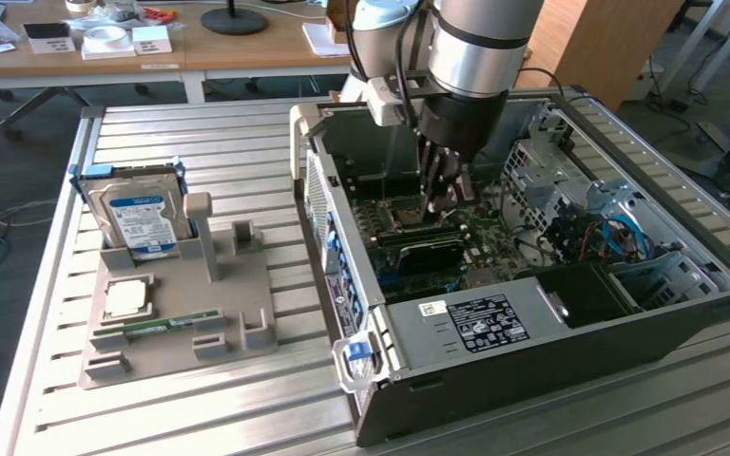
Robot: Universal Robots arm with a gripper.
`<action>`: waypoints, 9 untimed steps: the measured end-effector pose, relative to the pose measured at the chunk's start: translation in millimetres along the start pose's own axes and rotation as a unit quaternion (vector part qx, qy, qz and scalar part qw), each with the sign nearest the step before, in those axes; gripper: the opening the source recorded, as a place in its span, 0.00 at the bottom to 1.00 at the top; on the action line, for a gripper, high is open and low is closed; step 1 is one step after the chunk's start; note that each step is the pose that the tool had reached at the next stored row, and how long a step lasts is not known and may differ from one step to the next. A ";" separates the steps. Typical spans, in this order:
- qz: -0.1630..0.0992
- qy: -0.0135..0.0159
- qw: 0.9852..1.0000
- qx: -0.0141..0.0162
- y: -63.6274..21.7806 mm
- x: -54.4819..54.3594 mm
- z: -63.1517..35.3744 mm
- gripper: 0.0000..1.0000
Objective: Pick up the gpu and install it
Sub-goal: 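Press down on the gpu until it lock into place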
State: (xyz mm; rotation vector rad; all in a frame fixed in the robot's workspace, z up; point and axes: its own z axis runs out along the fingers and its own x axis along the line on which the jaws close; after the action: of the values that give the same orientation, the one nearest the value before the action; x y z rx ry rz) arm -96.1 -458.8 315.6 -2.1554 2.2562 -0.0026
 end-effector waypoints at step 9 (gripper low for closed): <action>0.000 0.000 1.000 0.000 0.0 0.0 0.1 0.11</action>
State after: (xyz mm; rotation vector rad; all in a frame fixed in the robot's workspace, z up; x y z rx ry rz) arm -96.0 -458.8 315.5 -2.1553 2.2560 -0.0022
